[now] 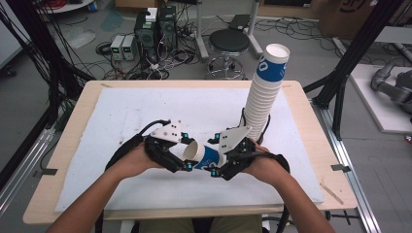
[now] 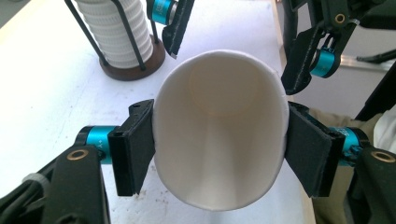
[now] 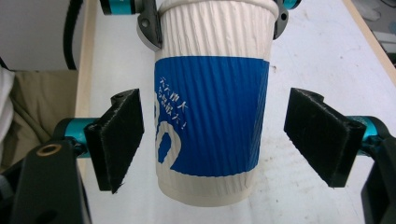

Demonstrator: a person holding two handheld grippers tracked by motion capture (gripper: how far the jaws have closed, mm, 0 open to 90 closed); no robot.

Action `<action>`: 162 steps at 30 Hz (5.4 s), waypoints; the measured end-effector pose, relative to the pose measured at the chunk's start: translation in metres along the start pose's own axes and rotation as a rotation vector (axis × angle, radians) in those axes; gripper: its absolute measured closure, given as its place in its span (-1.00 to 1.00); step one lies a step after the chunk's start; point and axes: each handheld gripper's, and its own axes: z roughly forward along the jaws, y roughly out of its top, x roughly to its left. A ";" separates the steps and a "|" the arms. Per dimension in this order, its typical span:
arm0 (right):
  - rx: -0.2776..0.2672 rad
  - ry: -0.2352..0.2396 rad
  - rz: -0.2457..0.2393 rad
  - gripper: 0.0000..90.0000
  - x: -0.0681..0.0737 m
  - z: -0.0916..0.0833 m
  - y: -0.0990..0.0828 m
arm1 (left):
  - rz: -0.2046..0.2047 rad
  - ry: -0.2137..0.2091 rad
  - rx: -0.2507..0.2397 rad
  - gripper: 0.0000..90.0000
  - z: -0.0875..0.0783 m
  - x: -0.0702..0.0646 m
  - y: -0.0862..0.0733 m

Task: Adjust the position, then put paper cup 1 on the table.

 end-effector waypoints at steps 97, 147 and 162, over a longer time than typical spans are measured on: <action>-0.520 -0.239 0.365 -0.39 0.012 -0.017 -0.103 | -0.351 0.519 -0.555 -0.61 -0.039 -0.005 -0.140; -0.418 -0.432 0.531 -0.39 -0.031 0.093 -0.079 | -0.346 0.539 -0.546 -0.61 -0.043 -0.003 -0.142; -0.319 -0.408 0.588 -0.41 -0.038 0.105 -0.084 | -0.347 0.536 -0.540 -0.60 -0.043 -0.003 -0.142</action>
